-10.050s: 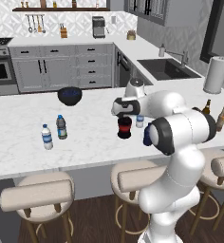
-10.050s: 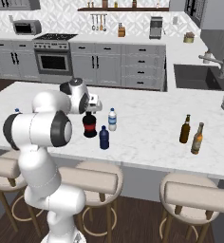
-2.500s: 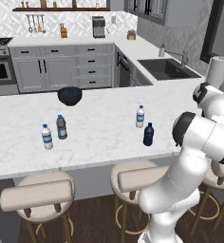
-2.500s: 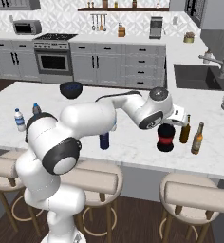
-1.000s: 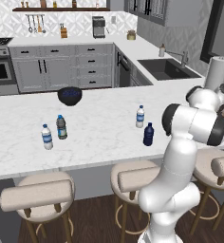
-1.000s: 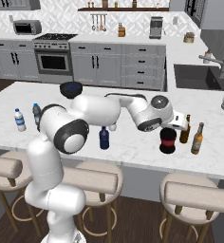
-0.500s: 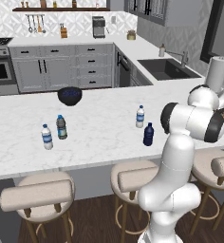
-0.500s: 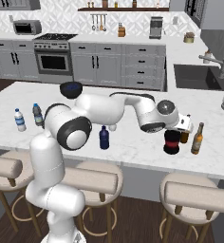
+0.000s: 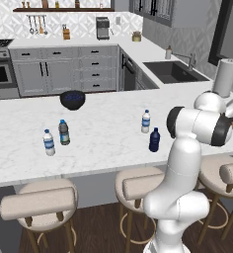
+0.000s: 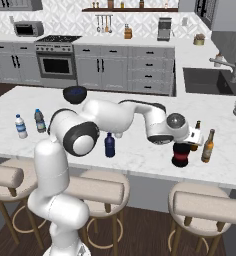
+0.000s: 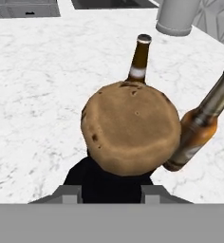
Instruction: Move the plastic bottles in the middle to the plastics group, and the glass bottles in the middle to the glass group.
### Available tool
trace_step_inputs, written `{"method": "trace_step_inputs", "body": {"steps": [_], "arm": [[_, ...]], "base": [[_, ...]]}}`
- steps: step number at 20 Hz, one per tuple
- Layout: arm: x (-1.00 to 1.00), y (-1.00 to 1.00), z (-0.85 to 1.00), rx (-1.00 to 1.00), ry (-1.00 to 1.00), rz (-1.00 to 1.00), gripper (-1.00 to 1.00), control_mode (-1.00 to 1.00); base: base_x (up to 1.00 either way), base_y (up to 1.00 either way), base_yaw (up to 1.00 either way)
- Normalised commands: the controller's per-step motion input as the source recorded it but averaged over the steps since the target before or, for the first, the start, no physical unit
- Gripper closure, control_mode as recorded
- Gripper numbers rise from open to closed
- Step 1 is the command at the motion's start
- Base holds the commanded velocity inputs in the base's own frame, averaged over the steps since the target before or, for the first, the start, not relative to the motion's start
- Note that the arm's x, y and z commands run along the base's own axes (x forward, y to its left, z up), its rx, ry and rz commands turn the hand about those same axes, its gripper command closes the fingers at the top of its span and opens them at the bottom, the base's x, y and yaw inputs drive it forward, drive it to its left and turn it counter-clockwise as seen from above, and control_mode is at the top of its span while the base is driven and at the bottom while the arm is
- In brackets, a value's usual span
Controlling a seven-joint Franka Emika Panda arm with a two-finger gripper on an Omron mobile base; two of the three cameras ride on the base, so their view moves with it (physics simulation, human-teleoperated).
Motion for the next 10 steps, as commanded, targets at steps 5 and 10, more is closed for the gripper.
{"method": "trace_step_inputs", "body": {"steps": [5, 10], "arm": [[0.16, 0.00, 0.00, 0.00, -0.05, 0.00, 1.00, -1.00], [0.48, 0.00, 0.05, -0.01, 0.00, 0.00, 1.00, -1.00]], "base": [[0.00, 0.00, 0.00], [0.00, 0.00, 0.00]]}}
